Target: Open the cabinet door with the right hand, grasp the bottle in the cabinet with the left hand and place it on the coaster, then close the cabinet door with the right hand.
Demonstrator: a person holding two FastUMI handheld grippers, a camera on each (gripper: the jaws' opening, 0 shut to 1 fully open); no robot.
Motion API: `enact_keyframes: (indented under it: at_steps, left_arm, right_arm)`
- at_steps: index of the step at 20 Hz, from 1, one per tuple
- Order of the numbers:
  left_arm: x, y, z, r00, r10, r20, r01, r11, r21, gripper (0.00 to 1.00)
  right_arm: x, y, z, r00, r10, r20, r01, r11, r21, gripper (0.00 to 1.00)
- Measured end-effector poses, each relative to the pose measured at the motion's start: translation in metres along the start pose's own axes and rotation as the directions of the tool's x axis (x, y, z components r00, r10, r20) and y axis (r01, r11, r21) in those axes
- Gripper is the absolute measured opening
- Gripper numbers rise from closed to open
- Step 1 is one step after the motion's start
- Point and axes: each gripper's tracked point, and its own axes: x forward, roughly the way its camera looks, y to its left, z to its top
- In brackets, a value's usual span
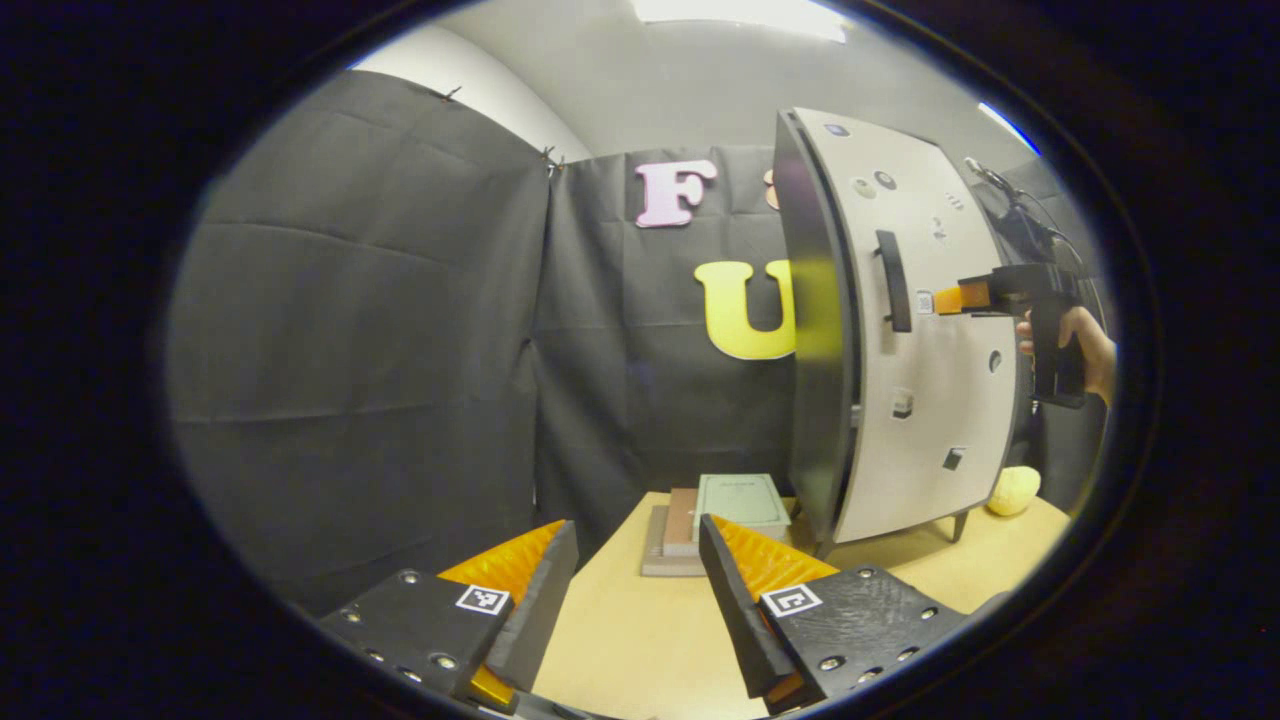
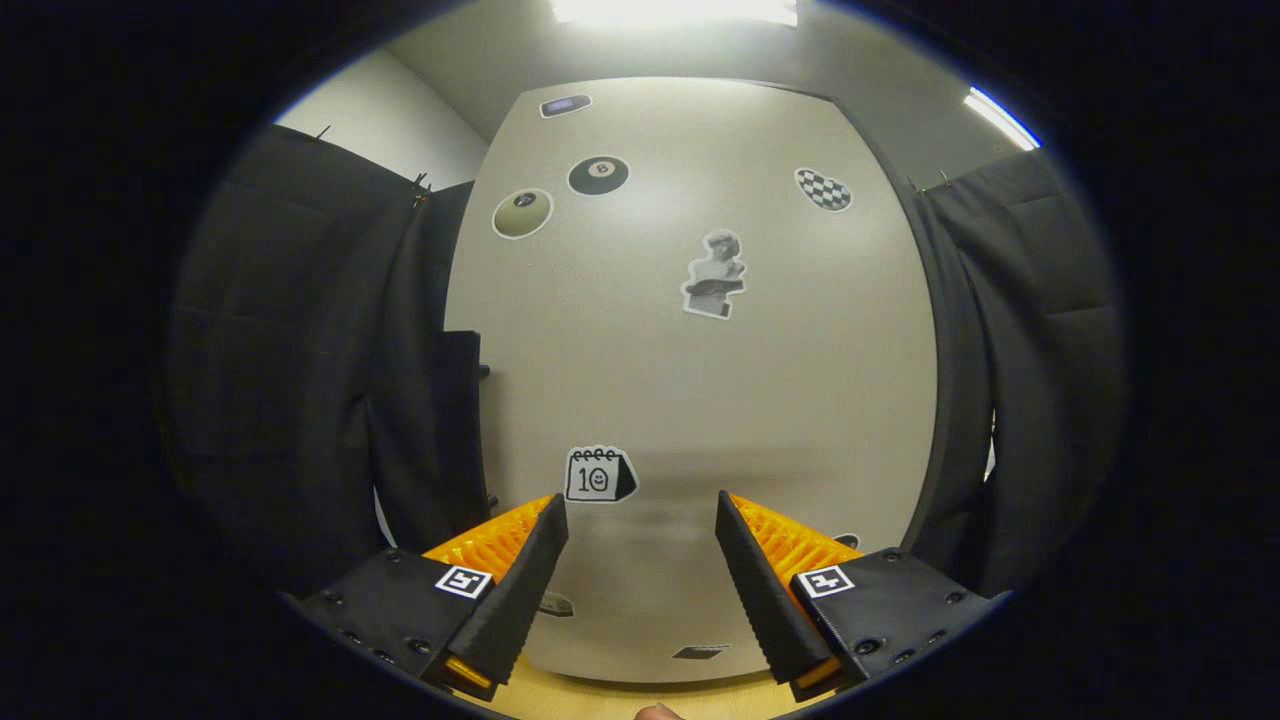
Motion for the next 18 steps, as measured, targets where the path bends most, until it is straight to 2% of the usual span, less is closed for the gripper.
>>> enact_keyframes:
  at_steps: [2,4,7,12,15,18]
  left_arm:
    - [0.001,-0.021,0.015,0.999,-0.026,0.020,0.026,1.000,0.012,0.76]
    - [0.004,-0.044,0.028,0.998,-0.054,0.037,0.053,0.998,0.024,0.73]
    - [0.002,-0.079,0.045,0.993,-0.104,0.057,0.102,0.994,0.029,0.76]
    - [-0.001,-0.133,0.061,0.979,-0.188,0.074,0.186,0.982,0.023,0.73]
    - [-0.006,-0.156,0.070,0.974,-0.211,0.086,0.208,0.977,0.043,0.76]
    - [-0.011,-0.175,0.081,0.967,-0.237,0.099,0.233,0.971,0.051,0.73]
  right_arm:
    - [-0.025,-0.012,0.002,1.000,0.006,0.007,-0.006,1.000,-0.006,0.92]
    - [-0.049,-0.026,0.003,1.000,0.003,0.011,-0.003,1.000,-0.020,0.95]
    - [-0.081,-0.055,0.004,0.999,-0.025,0.024,0.026,0.999,-0.039,0.95]
    - [-0.131,-0.110,0.001,0.997,-0.082,0.013,0.082,0.996,-0.025,0.95]
    - [-0.157,-0.143,-0.002,0.992,-0.121,0.020,0.121,0.992,-0.022,0.95]
    - [-0.179,-0.170,-0.011,0.989,-0.148,0.014,0.148,0.989,0.002,0.95]
